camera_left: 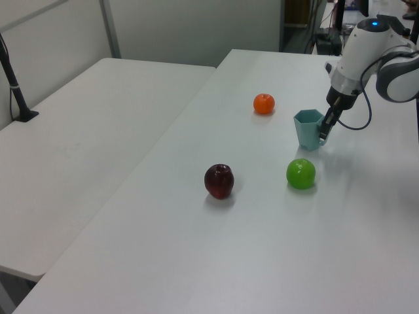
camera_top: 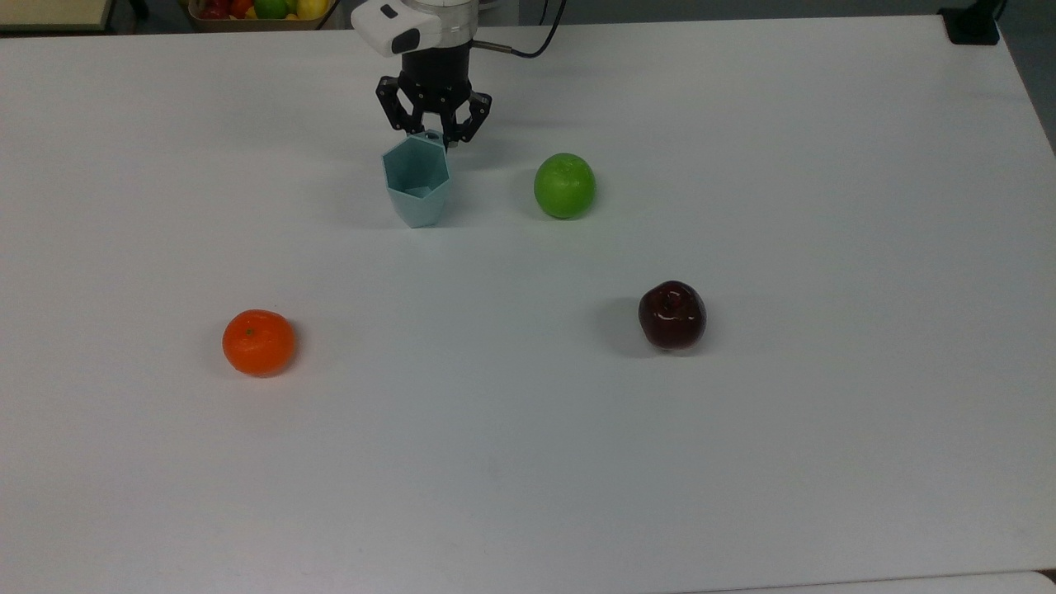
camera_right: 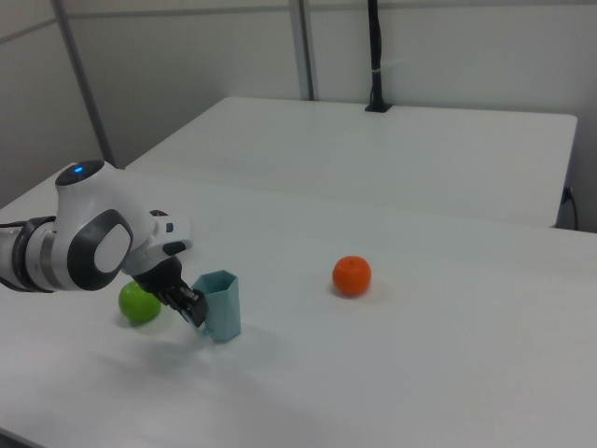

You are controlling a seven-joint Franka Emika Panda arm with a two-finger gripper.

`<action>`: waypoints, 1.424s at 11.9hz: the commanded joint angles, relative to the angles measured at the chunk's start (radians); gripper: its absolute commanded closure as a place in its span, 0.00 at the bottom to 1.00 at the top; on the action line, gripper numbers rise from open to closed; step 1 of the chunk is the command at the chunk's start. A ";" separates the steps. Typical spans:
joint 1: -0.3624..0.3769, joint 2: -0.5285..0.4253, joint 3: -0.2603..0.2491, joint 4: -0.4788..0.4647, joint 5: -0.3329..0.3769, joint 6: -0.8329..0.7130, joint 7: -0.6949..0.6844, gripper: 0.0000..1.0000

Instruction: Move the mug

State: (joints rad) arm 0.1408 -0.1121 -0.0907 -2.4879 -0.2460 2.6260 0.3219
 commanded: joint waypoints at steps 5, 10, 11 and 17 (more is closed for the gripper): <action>0.005 0.028 -0.008 0.038 0.007 -0.019 -0.006 0.16; -0.024 0.017 0.026 0.335 0.054 -0.536 -0.029 0.00; -0.029 0.025 0.026 0.407 0.098 -0.591 -0.064 0.00; -0.147 0.048 0.066 0.782 0.195 -1.024 -0.319 0.00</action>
State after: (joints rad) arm 0.0399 -0.0883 -0.0445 -1.8074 -0.0774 1.6736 0.0524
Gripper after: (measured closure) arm 0.000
